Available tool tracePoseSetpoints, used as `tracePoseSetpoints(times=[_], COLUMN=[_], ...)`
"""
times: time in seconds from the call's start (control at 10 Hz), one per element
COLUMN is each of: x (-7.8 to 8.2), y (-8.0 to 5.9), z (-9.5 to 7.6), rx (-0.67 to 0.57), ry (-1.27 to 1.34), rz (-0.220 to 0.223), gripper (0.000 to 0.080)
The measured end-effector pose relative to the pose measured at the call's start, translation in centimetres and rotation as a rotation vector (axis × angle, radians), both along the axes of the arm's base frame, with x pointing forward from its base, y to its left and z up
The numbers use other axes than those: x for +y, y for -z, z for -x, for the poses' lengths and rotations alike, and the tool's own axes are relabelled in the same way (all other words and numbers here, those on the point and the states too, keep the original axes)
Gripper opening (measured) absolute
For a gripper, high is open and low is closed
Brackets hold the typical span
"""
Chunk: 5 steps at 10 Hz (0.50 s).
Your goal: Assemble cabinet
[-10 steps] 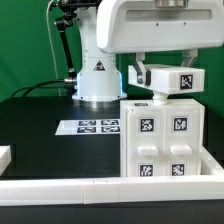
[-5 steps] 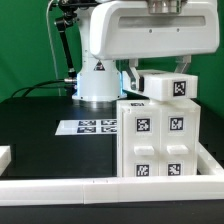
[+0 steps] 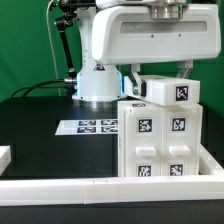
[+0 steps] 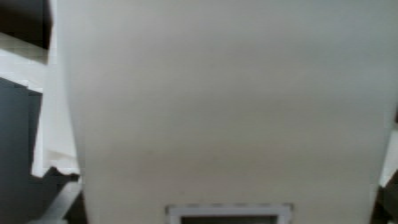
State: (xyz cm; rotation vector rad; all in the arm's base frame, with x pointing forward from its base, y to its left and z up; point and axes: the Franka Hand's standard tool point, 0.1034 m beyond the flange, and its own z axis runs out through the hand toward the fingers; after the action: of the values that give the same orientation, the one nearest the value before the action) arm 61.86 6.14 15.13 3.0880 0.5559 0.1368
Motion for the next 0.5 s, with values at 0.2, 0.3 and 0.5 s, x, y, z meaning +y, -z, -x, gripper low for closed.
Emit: tracePoseSetpoints(times=[0.2,0.3,0.5], x=[0.0,0.0,0.0], y=[-0.01,-0.01,-0.01], z=[-0.01,-0.01,-0.01], rx=[0.0,0.0,0.0], ry=[0.0,0.0,0.0], rz=[0.0,0.0,0.0], gripper=[0.0544,0.0544,0.0544])
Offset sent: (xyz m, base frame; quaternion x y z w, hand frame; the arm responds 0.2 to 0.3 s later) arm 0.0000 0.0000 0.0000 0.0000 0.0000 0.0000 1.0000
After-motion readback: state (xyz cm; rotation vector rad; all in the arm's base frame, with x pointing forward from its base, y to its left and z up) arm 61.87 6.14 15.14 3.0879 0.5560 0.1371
